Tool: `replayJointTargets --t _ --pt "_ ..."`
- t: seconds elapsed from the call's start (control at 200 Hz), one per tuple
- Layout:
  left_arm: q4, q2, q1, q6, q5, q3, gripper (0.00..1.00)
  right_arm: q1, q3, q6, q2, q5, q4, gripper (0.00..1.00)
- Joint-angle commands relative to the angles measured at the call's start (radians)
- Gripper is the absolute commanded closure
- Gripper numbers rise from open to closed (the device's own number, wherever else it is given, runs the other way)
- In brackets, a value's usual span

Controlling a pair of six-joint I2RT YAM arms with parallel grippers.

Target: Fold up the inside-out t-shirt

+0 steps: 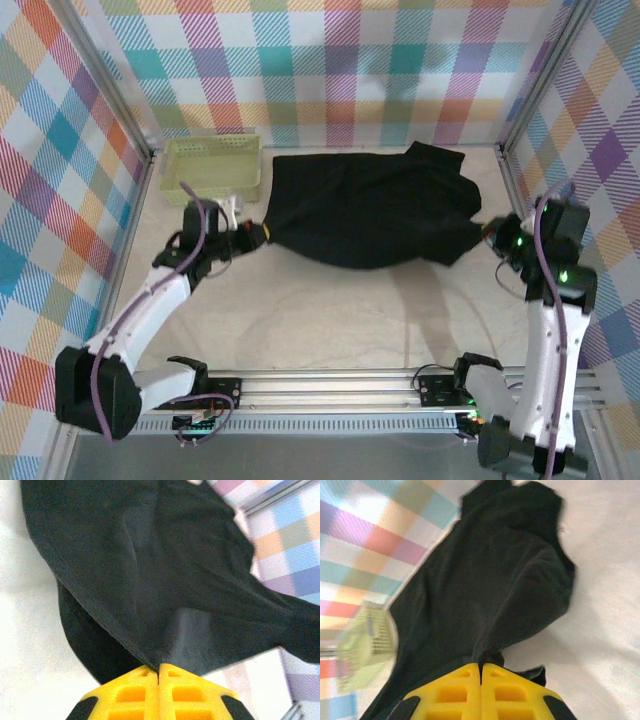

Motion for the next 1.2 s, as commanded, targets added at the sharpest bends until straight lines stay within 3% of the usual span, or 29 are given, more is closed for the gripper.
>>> replayJointTargets --t 0.0,0.19,0.275,0.35,0.48,0.62,0.71,0.925,1.195 --pt "-0.036 -0.160 -0.025 -0.054 -0.137 -0.143 1.00 -0.003 -0.064 -0.014 -0.147 0.190 -0.175 1.00" --pt "-0.294 -0.483 -0.029 -0.201 -0.294 -0.288 1.00 -0.003 -0.163 0.067 -0.299 0.235 -0.293 1.00" --pt "-0.294 -0.587 -0.029 -0.240 -0.279 -0.331 1.00 -0.004 -0.158 0.073 -0.318 0.286 -0.281 1.00" --pt "-0.262 -0.584 -0.029 -0.246 -0.272 -0.322 1.00 -0.003 -0.160 0.058 -0.297 0.264 -0.202 1.00" --pt "-0.173 -0.384 -0.029 -0.199 -0.262 -0.213 1.00 -0.003 -0.158 0.042 -0.126 0.185 -0.065 1.00" --pt "-0.199 -0.111 -0.029 -0.157 -0.419 -0.032 1.00 -0.003 -0.165 0.030 0.088 0.127 0.088 1.00" --pt "-0.173 0.045 -0.030 -0.126 -0.450 0.066 1.00 0.005 -0.141 0.026 0.216 0.085 0.159 1.00" --pt "-0.162 0.317 -0.029 -0.100 -0.557 0.248 1.00 0.085 0.002 0.018 0.470 0.177 0.232 1.00" --pt "-0.227 0.582 -0.029 -0.093 -0.601 0.436 0.96 0.119 0.167 0.004 0.699 0.250 0.251 1.00"
